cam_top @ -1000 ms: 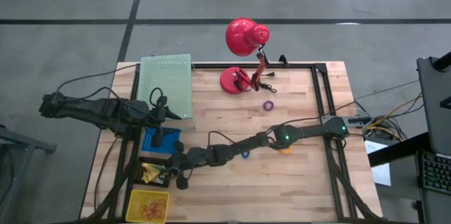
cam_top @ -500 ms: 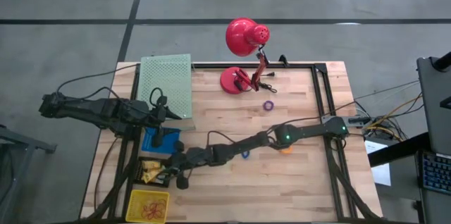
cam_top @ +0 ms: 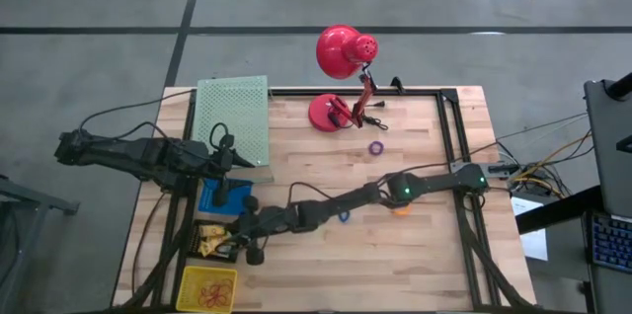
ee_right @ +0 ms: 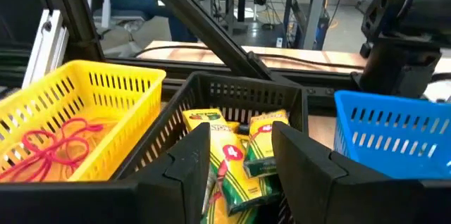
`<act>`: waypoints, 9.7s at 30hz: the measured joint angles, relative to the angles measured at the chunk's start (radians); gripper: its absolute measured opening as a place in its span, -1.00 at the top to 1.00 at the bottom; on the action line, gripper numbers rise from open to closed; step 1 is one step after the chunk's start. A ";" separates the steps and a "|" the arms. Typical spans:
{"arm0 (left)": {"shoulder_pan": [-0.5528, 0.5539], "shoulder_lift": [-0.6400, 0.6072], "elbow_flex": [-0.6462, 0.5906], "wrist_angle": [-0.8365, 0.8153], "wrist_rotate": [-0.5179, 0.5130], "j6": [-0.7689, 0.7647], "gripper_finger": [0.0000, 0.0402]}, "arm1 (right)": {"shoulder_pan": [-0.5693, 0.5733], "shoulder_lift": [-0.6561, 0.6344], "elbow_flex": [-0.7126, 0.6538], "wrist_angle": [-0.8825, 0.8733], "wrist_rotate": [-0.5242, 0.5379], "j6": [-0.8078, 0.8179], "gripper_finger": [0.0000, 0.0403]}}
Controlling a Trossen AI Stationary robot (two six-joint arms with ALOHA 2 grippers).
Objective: Pick & Place Office Desk Supplies
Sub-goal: Put the blue spring rubber band into the blue bin
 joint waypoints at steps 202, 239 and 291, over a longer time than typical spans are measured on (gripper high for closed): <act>0.000 0.000 0.000 0.000 0.000 0.000 -0.15 | -0.063 -0.900 -0.905 -1.080 0.001 1.011 0.39; 0.000 0.000 0.000 0.000 0.000 0.000 -0.15 | -0.022 -0.771 -0.939 -1.074 -0.002 1.169 0.39; 0.000 0.000 0.000 0.000 0.000 0.000 -0.15 | -0.022 -0.831 -1.021 -0.741 0.123 1.050 0.78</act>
